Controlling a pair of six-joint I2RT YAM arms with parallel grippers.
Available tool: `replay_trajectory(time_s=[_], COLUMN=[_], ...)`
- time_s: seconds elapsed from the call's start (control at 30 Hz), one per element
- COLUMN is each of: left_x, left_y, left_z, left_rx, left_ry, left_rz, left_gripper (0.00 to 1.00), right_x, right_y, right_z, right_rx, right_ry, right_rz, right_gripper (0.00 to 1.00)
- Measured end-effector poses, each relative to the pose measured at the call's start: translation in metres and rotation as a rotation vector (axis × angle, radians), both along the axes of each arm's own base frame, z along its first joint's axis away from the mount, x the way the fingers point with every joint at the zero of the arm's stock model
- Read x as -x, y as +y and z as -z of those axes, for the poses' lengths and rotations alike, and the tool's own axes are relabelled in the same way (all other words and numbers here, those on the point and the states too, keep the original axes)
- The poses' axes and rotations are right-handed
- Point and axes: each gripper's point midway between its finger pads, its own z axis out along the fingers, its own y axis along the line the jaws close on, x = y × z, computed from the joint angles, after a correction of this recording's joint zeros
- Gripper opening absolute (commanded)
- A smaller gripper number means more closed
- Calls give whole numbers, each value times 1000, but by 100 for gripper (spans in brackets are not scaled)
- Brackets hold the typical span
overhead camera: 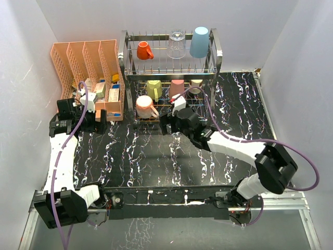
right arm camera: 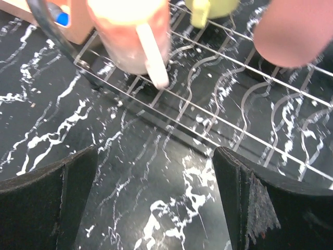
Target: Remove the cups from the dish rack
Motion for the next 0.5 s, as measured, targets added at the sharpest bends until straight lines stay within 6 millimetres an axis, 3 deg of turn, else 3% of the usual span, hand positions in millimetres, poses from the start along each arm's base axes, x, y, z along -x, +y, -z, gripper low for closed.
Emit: replay_trajectory(time_s=[0.13, 0.5], left_x=[1, 6], left_y=[0, -15], left_z=[3, 2], left_rx=[-3, 34], left_ry=[16, 11], left_rz=[13, 105], left_gripper=[97, 97], right_x=[-13, -49], right_y=[19, 46], right_z=[0, 43], right_rx=[-21, 19], right_ry=[-15, 22], right_rz=[-70, -161], right_gripper=[88, 78])
